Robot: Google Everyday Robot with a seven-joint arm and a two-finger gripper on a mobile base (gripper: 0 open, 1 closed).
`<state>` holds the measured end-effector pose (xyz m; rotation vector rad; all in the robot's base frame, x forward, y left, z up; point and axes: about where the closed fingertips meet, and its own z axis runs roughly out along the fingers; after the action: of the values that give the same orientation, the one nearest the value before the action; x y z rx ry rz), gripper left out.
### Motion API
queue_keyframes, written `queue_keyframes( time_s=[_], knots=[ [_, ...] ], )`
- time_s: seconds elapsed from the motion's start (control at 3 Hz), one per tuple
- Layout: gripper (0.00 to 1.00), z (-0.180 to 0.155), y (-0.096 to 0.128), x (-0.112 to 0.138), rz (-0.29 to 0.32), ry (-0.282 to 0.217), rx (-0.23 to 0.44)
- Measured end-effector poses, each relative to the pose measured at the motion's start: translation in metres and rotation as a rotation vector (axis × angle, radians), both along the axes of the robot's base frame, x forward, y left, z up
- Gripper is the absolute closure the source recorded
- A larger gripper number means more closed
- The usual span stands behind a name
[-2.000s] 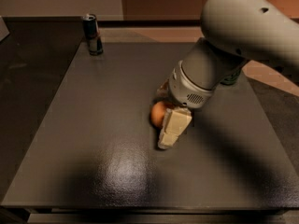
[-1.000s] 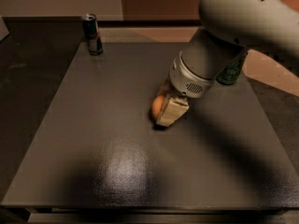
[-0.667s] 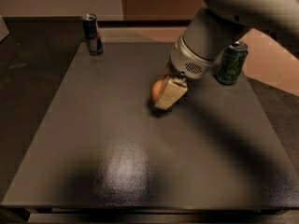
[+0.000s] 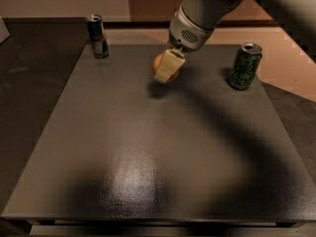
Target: Move orange near redbull can
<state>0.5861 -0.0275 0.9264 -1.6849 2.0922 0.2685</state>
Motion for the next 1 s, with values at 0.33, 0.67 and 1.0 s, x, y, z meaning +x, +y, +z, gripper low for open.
queue_keyframes(
  time_s=[0.33, 0.67, 1.0],
  knots=[
    [1.0, -0.002, 0.02, 0.037, -0.031, -0.015, 0.005],
    [1.0, -0.013, 0.039, 0.067, -0.071, -0.044, 0.008],
    [1.0, -0.023, 0.054, 0.098, -0.117, -0.052, 0.016]
  ],
)
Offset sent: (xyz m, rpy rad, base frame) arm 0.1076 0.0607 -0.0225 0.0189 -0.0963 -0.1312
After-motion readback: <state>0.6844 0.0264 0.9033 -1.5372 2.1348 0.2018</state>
